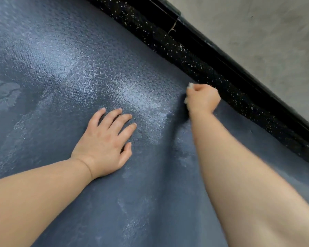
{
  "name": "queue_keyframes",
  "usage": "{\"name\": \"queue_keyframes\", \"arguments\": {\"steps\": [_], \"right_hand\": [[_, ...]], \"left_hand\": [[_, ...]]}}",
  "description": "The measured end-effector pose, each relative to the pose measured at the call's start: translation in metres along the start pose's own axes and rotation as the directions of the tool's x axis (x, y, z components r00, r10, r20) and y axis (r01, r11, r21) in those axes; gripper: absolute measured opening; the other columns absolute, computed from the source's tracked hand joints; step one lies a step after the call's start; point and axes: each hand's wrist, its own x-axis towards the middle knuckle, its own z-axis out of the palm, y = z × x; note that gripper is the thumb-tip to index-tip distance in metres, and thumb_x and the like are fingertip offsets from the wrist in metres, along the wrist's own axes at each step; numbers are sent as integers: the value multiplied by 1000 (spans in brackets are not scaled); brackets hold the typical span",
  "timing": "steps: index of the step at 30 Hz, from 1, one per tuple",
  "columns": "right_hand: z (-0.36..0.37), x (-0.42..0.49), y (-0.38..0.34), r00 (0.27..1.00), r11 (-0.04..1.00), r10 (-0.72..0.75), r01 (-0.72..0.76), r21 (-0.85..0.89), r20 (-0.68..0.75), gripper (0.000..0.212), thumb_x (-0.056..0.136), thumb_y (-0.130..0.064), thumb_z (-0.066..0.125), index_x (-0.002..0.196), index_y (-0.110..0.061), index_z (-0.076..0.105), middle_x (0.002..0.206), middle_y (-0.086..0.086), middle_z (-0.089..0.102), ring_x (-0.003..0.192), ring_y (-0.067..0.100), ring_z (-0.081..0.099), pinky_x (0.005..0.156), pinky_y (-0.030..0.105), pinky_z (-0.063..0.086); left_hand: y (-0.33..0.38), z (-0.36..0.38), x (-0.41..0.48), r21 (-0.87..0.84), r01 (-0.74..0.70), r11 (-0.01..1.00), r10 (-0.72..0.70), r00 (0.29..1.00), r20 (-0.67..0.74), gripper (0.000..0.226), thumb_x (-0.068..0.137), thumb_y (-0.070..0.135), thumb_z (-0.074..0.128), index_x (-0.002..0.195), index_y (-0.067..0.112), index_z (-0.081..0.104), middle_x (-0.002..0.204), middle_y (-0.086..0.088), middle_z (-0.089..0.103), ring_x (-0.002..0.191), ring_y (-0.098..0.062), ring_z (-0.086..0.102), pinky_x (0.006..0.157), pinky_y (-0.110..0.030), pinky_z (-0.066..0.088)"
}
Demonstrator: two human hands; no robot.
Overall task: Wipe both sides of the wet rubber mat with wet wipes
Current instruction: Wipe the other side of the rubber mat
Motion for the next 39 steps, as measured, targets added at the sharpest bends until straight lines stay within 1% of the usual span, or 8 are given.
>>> {"name": "queue_keyframes", "arguments": {"steps": [6, 11, 15, 21, 26, 30, 34, 39], "right_hand": [[41, -43, -57, 899, 920, -384, 354, 168, 210, 25, 89, -44, 56, 97, -28, 73, 81, -3, 71, 83, 13, 64, 76, 22, 45], [-4, 33, 17, 985, 972, 119, -89, 217, -128, 25, 85, -35, 59, 105, -25, 69, 95, -3, 71, 84, 16, 64, 79, 25, 49], [-26, 59, 58, 936, 914, 341, -310, 263, -82, 15, 89, -24, 58, 96, -17, 68, 86, 1, 63, 67, 15, 54, 70, 28, 50], [18, 17, -22, 991, 990, -127, 130, -48, 49, 21, 90, -27, 57, 107, -29, 69, 109, 2, 67, 103, 22, 60, 80, 22, 41], [37, -38, -55, 828, 872, -488, 455, 180, 274, 17, 86, -26, 62, 100, -30, 72, 102, -7, 68, 93, 8, 59, 83, 19, 42], [-1, -9, -5, 971, 952, -237, 240, 190, -38, 22, 83, -19, 59, 98, -27, 73, 98, -4, 71, 93, 11, 63, 88, 22, 47], [-34, 13, 56, 978, 971, 154, -124, 206, -140, 16, 90, -21, 59, 100, -17, 70, 94, -2, 65, 80, 12, 61, 73, 18, 48], [-10, -39, 42, 996, 995, -91, 91, -35, -2, 19, 92, -23, 56, 104, -23, 71, 109, 3, 66, 101, 19, 59, 79, 18, 35]], "left_hand": [[0, -1, -1, 3, 5, 1000, -5, 1000, -2, 50, 81, 35, 39, 111, 9, 69, 121, -14, 62, 116, -36, 56, 100, -55, 37], [0, -2, 0, 12, -2, 1000, 2, 1000, 16, 51, 81, 36, 38, 111, 9, 68, 120, -14, 63, 115, -36, 57, 99, -58, 39], [0, -3, -1, 18, 3, 1000, -3, 1000, 20, 51, 81, 35, 38, 111, 9, 69, 120, -14, 63, 115, -36, 57, 99, -58, 40], [0, -1, 0, 14, 2, 1000, -2, 1000, 21, 51, 81, 35, 38, 112, 9, 68, 121, -13, 62, 116, -36, 56, 100, -57, 39], [1, -3, -1, 22, 6, 1000, -7, 1000, 28, 51, 80, 36, 38, 112, 9, 68, 121, -13, 62, 117, -36, 55, 100, -57, 39], [0, -3, -1, 16, 7, 1000, -7, 1000, 19, 52, 80, 36, 37, 112, 8, 68, 121, -13, 62, 116, -36, 56, 100, -57, 39], [0, -3, -1, 15, 7, 1000, -7, 1000, 10, 55, 81, 36, 36, 115, 5, 66, 121, -13, 62, 116, -35, 56, 100, -57, 39], [1, -2, 0, -1, 11, 1000, -11, 1000, 0, 56, 81, 34, 35, 116, 2, 64, 122, -13, 62, 117, -34, 56, 102, -55, 38]]}}
